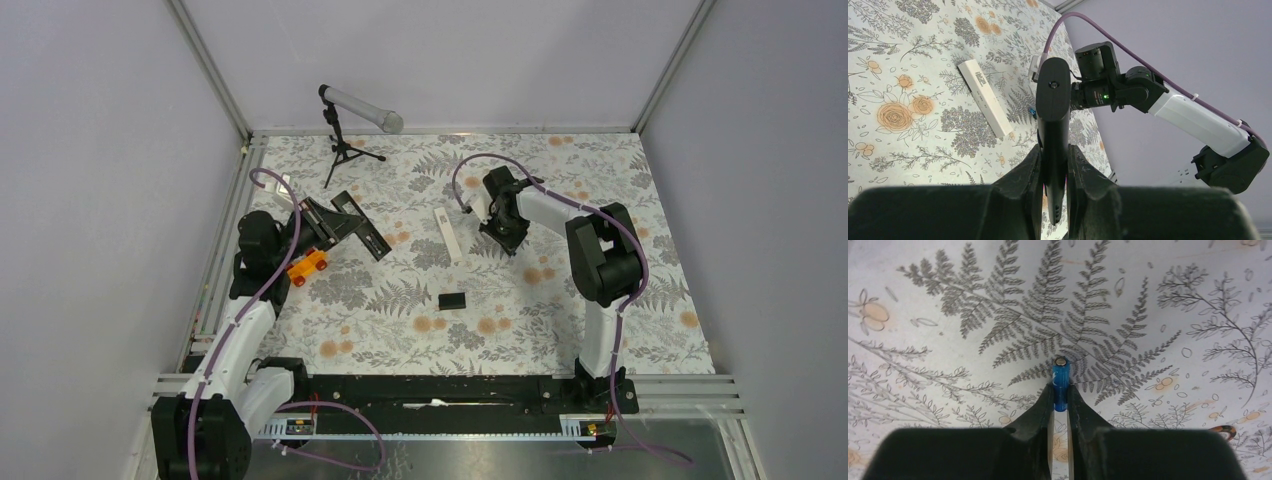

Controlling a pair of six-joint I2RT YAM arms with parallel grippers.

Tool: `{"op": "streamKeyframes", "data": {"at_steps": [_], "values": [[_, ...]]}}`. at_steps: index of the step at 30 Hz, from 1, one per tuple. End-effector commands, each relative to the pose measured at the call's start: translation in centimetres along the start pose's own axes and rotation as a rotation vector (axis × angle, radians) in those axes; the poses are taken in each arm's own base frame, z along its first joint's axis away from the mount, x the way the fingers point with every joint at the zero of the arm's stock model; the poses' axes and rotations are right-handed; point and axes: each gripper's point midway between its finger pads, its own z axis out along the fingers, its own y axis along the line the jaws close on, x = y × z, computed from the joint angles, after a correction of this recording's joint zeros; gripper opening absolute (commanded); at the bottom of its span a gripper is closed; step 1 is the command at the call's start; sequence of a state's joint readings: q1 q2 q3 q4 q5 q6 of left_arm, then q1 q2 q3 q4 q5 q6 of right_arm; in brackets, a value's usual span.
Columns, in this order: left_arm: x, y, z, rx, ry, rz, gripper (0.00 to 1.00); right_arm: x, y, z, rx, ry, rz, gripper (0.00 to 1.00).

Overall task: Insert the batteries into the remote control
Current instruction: Pick up the battery from the center of the board, then load the battery into the remote control.

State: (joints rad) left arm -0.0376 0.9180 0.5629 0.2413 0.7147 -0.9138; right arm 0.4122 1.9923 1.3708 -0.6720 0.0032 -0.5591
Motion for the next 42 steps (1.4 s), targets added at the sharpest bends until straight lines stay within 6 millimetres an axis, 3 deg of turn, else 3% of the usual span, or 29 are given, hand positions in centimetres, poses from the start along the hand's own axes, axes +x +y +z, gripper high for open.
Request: {"op": "streamKeyframes", "data": {"at_steps": [1,6,11,16,18,21,25,28,31,33,42], "values": [[-1.1,-2.1,-0.4,0.068,-0.031,0.064,0.00,-0.5,-1.9,0.1,0.104,-0.011,0.058,0.09],[-0.9,-1.9,-0.9,0.050,-0.044,0.075,0.00,-2.1,-2.5,-1.1,0.124,-0.067,0.110,0.03],[-0.1,-1.5,-1.2,0.052,-0.047,0.062,0.00,-6.5,-2.6,-5.9,0.094,-0.235,0.253,0.04],[-0.1,-2.6,-1.6,0.101,-0.082,0.022,0.00,-7.5,-1.9,-9.2,0.103,-0.279,0.420,0.04],[0.3,-2.4,-1.4,0.102,-0.074,0.005,0.00,-7.3,-0.4,-9.8,0.067,-0.282,0.476,0.04],[1.7,-2.2,-0.7,0.112,-0.029,-0.020,0.00,-7.6,4.5,-11.7,-0.035,-0.368,0.489,0.04],[5.4,-3.1,0.8,0.154,0.098,-0.039,0.00,-8.8,11.9,-15.6,-0.245,-0.535,0.485,0.05],[7.3,-2.8,1.4,0.151,0.131,-0.053,0.00,-9.6,15.5,-19.5,-0.381,-0.616,0.499,0.05],[8.3,-2.4,1.8,0.153,0.137,-0.087,0.00,-9.9,18.6,-22.0,-0.475,-0.645,0.484,0.06],[8.7,-2.5,1.9,0.163,0.147,-0.094,0.00,-9.9,20.2,-22.6,-0.504,-0.630,0.483,0.06],[9.6,-1.5,2.5,0.124,0.131,-0.154,0.00,-10.4,23.3,-22.3,-0.463,-0.550,0.458,0.07]]}}
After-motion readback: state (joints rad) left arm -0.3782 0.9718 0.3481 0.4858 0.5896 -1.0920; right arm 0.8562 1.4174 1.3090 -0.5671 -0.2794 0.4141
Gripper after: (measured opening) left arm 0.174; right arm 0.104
